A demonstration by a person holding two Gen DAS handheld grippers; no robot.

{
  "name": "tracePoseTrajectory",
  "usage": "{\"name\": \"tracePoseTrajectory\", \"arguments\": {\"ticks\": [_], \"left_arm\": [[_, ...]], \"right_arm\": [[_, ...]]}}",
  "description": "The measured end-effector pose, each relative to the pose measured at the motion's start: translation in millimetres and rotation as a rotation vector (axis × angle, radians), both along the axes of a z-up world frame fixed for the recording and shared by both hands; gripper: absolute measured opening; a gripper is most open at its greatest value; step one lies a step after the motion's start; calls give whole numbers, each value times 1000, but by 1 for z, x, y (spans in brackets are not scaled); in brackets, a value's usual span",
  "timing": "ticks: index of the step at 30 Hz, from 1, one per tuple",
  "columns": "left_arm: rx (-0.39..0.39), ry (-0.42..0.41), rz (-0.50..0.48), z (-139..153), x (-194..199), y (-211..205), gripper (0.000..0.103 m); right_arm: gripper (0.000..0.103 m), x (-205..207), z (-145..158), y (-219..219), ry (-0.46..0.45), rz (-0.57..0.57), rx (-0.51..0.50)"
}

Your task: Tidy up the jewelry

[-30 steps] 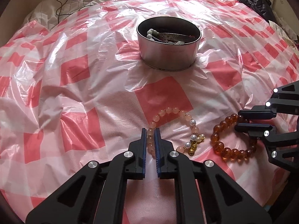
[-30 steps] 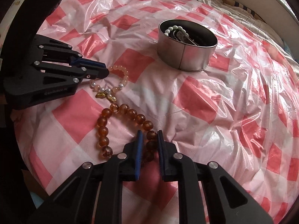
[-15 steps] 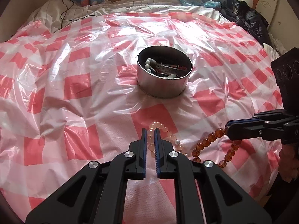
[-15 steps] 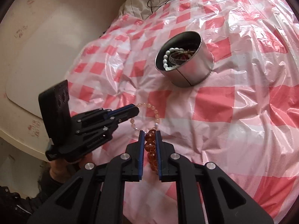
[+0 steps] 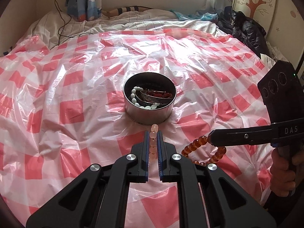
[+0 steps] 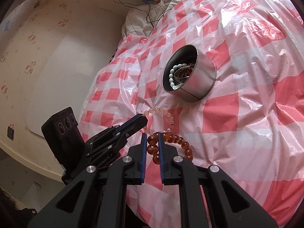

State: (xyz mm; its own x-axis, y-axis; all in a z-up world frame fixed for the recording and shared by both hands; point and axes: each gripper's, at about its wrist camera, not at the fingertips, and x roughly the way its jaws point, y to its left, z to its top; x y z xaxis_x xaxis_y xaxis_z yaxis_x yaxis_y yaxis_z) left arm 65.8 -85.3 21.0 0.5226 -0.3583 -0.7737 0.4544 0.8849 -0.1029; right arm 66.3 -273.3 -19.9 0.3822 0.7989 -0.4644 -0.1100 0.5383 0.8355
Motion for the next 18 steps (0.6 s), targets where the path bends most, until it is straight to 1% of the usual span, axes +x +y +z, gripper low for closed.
{"name": "tracePoseTrajectory", "arguments": {"ticks": [8,14,18], "left_arm": [[73,-73,1,5,-4,-17,7],[103,-107,-5,8,-6,-25,7],[105,-123,-8,10,-7,-28,7]], "right_arm": [[12,0,0,-3,-2,-4,35],[12,0,-2,-8,2,-8,56],[12,2,-3,-9,7,-12,69]]}}
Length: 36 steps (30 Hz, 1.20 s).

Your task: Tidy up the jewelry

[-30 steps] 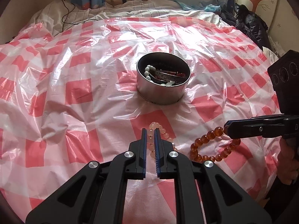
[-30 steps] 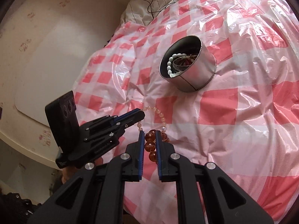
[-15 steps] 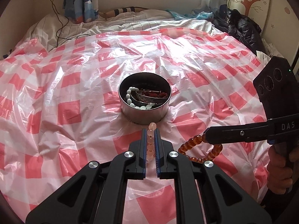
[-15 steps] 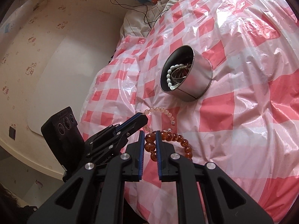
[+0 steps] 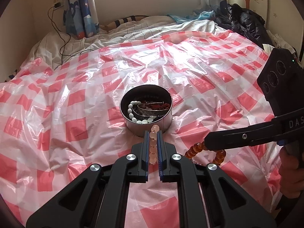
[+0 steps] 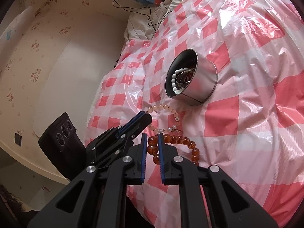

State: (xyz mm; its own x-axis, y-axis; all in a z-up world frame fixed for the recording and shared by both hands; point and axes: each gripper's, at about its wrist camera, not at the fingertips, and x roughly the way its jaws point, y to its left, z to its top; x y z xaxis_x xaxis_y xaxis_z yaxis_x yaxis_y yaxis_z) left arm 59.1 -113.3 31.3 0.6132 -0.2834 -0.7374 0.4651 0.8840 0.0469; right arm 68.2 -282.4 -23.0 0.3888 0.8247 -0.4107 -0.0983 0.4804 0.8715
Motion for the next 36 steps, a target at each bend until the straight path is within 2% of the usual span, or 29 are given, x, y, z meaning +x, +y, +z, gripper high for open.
{"name": "tracePoseTrajectory", "arguments": {"ticks": [6,12,16,18,20,22,26,30,34,36], "left_arm": [[-3,-18,0,3,0,-4,7],[-104,30,11,8,10,7,7],[-129,40,35,8,16,15,7],[-134,47,47,7,20,17,7],[-130,50,54,6,23,19,7],[-127,61,53,3,25,20,7],[-107,104,45,-8,28,23,7],[-99,101,55,-9,27,32,7],[-112,93,66,-5,27,39,7],[-110,91,61,-5,27,38,7]], "right_arm": [[12,1,-3,-4,5,-8,26],[12,3,-5,-12,-7,-36,95],[13,6,-2,-16,-4,-48,49],[16,7,-1,-15,10,-53,-65],[44,6,0,-12,10,-65,-214],[45,6,1,0,-10,-23,-333],[45,3,0,32,-55,99,-475],[46,-1,-3,59,-124,134,-639],[46,0,-19,77,-150,165,-825],[41,-8,-19,91,-206,194,-950]]}}
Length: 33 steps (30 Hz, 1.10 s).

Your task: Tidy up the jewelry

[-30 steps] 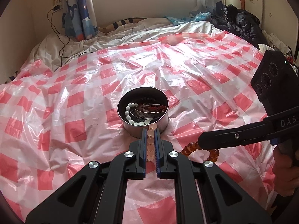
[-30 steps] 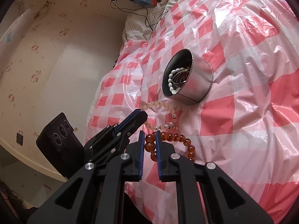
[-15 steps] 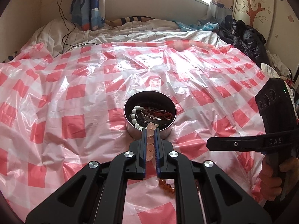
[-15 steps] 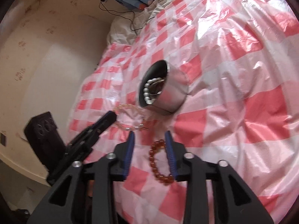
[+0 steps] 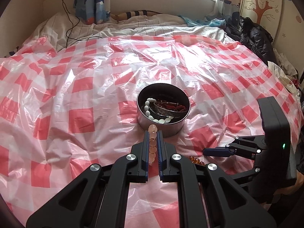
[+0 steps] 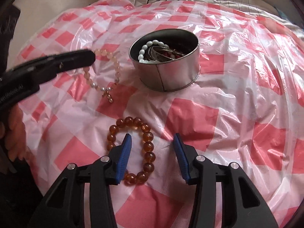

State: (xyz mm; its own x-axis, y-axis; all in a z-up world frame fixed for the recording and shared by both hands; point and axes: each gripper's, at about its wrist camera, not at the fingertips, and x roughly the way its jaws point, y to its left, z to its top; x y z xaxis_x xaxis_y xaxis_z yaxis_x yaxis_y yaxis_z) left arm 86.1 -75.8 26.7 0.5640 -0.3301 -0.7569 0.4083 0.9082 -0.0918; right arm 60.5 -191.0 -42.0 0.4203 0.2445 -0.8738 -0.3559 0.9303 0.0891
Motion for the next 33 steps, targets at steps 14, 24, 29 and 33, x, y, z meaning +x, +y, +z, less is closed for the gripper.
{"name": "tracePoseTrajectory", "arguments": {"ticks": [14,24,29,33], "left_arm": [[0,-14,-3,6,1,-3,7],[-14,-26,4,10,6,-8,7],[-40,-44,3,17,7,-12,7],[-60,-59,2,21,10,-16,7]], "right_arm": [[12,18,1,-67,211,-135,670],[12,21,10,-101,206,-151,1162],[12,27,17,-113,174,-188,1301],[12,29,22,-125,148,-206,1353]]}}
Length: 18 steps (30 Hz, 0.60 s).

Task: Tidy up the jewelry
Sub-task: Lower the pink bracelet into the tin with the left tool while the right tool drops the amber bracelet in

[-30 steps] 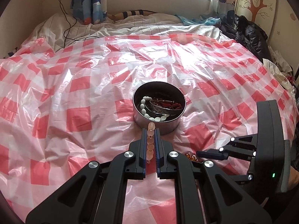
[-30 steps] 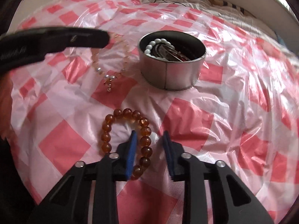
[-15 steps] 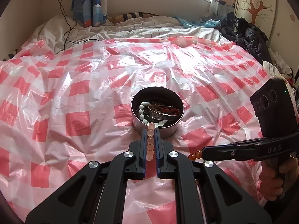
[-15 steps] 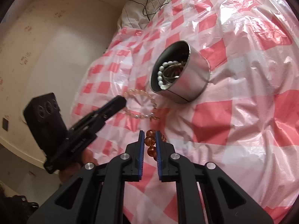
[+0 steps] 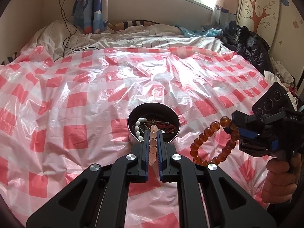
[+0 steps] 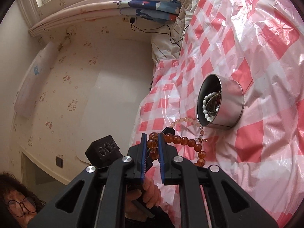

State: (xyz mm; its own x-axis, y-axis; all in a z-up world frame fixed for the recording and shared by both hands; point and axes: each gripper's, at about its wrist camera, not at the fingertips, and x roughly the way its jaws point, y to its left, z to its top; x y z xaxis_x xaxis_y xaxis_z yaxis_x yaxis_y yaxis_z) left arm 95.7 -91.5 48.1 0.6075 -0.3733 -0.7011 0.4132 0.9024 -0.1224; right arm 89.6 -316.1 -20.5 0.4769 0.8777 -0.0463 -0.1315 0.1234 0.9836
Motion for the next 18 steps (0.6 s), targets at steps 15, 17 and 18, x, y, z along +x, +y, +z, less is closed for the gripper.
{"name": "tracePoseTrajectory", "arguments": {"ticks": [15,17,18], "left_arm": [[-46,-8,-5,5,15,-12,7],[-55,-9,1,5,18,-13,7],[-57,-9,4,5,20,-13,7]], "right_arm": [[13,14,12,-8,-24,-50,69],[13,16,12,-8,-20,-60,61],[13,18,13,-7,-9,-59,21]]}}
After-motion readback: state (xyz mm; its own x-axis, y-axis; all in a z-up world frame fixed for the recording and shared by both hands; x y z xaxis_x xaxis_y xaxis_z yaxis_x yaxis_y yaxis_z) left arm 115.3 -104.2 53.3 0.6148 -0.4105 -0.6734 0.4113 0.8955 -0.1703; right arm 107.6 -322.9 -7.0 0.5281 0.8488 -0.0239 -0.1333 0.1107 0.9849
